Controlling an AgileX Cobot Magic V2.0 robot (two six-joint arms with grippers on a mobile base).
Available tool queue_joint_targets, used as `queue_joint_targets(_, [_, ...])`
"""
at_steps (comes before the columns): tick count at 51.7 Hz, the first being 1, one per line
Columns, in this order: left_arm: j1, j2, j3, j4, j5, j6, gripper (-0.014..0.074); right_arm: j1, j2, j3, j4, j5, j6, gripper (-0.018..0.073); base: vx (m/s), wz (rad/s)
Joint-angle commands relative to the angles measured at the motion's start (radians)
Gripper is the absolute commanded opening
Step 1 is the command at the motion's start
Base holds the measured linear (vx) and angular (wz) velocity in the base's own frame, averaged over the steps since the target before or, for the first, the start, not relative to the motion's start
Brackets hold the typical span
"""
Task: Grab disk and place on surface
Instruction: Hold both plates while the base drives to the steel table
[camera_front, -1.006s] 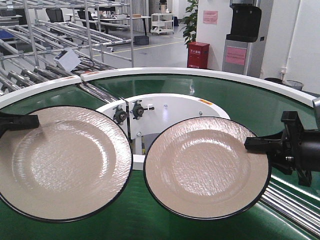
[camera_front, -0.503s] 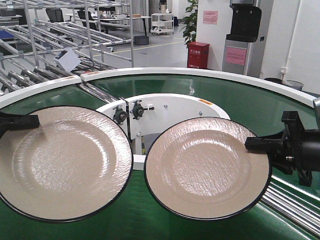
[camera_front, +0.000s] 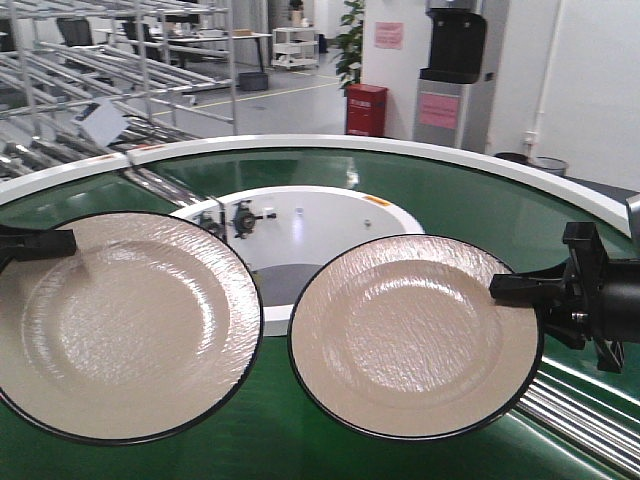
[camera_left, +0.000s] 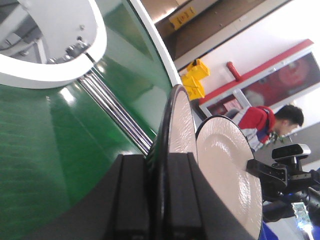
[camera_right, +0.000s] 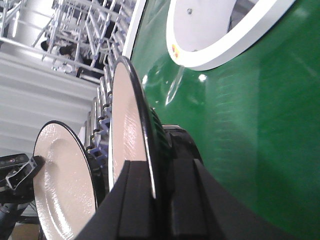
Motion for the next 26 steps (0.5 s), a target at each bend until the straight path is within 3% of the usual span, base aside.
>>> queue_joint_targets(1, [-0.002,-0.045,-0.027,-0.149,0.026,-0.015,-0.0008,-0.005,-0.047,-0.031,0.139,0.026,0.008,-0.0009,-0.08,-0.32])
queue_joint_targets(26, [-0.002,-0.045,-0.027,-0.15,0.026,-0.015,-0.0008,-0.005,-0.047,-0.031,0.139,0.026,0.008,-0.0009,-0.13,-0.51])
